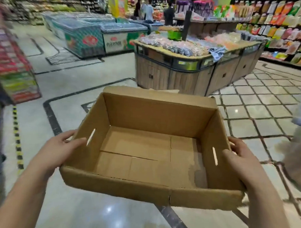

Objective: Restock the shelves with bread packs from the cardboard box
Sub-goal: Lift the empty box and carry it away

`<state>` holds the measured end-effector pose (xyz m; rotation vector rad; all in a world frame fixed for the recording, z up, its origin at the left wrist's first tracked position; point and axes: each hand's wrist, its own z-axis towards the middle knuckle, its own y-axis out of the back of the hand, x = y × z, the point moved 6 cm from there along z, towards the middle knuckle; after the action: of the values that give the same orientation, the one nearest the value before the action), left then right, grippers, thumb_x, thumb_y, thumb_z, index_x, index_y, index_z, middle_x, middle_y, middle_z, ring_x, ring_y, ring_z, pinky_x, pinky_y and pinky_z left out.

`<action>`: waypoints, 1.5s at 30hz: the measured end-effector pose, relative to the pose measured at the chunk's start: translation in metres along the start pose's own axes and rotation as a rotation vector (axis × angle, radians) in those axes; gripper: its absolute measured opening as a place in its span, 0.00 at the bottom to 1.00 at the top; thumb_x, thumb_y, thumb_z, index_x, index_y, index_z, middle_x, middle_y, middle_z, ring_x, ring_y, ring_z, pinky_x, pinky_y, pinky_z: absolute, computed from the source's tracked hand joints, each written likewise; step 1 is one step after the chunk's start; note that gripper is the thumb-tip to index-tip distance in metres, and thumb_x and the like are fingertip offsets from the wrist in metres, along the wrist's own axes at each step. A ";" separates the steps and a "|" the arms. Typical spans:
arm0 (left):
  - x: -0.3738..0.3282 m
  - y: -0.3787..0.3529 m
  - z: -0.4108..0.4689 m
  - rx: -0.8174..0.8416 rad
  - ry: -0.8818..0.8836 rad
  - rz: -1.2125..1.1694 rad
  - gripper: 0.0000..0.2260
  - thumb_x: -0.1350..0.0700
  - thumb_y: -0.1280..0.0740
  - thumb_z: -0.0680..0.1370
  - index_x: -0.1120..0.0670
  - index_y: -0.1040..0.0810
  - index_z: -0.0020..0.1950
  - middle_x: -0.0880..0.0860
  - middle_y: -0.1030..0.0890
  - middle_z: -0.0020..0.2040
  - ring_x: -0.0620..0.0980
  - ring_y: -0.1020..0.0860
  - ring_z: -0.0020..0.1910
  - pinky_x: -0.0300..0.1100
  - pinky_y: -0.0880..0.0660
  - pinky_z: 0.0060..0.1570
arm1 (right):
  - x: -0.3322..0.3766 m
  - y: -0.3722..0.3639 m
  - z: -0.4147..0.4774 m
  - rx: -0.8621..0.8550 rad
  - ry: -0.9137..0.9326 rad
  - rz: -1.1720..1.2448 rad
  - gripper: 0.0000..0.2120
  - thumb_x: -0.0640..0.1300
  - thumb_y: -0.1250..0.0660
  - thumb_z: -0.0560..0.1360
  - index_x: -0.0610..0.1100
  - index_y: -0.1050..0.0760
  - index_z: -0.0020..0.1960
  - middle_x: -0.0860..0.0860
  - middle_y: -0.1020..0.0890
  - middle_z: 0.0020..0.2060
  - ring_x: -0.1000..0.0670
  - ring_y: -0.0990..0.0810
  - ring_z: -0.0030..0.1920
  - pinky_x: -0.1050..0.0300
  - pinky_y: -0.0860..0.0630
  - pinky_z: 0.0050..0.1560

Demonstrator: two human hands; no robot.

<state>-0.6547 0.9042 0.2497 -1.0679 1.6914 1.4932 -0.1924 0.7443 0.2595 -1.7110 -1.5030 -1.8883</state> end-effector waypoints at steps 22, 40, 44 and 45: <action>0.082 0.187 0.289 -0.548 0.288 -0.160 0.13 0.44 0.27 0.76 0.37 0.18 0.60 0.48 0.12 0.49 0.49 0.13 0.43 0.48 0.19 0.48 | 0.334 -0.437 0.305 0.526 0.356 -0.113 0.33 0.47 0.27 0.75 0.55 0.34 0.77 0.51 0.25 0.72 0.43 0.21 0.63 0.41 0.21 0.61; 0.119 0.384 0.704 -0.609 0.326 -0.206 0.22 0.38 0.24 0.67 0.39 0.18 0.60 0.49 0.12 0.49 0.52 0.12 0.44 0.56 0.18 0.54 | 0.605 -0.792 0.490 0.536 0.339 -0.099 0.25 0.44 0.34 0.76 0.60 0.30 0.71 0.53 0.20 0.64 0.46 0.19 0.55 0.41 0.20 0.58; 0.129 0.412 0.814 -0.659 0.354 -0.210 0.14 0.45 0.24 0.74 0.38 0.18 0.60 0.50 0.12 0.46 0.51 0.12 0.41 0.55 0.18 0.53 | 0.661 -0.884 0.558 0.557 0.355 -0.092 0.25 0.45 0.35 0.76 0.61 0.31 0.71 0.53 0.20 0.59 0.48 0.19 0.51 0.43 0.20 0.55; 0.129 0.419 0.842 -0.662 0.354 -0.201 0.15 0.45 0.25 0.75 0.40 0.18 0.61 0.51 0.12 0.46 0.50 0.13 0.39 0.52 0.17 0.50 | 0.678 -0.905 0.575 0.564 0.366 -0.105 0.25 0.46 0.35 0.77 0.60 0.32 0.72 0.53 0.21 0.59 0.47 0.20 0.52 0.44 0.20 0.54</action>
<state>-1.1289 1.7257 0.2046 -1.8804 1.2558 1.8589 -0.6742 1.9176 0.2311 -0.9998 -1.7648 -1.5032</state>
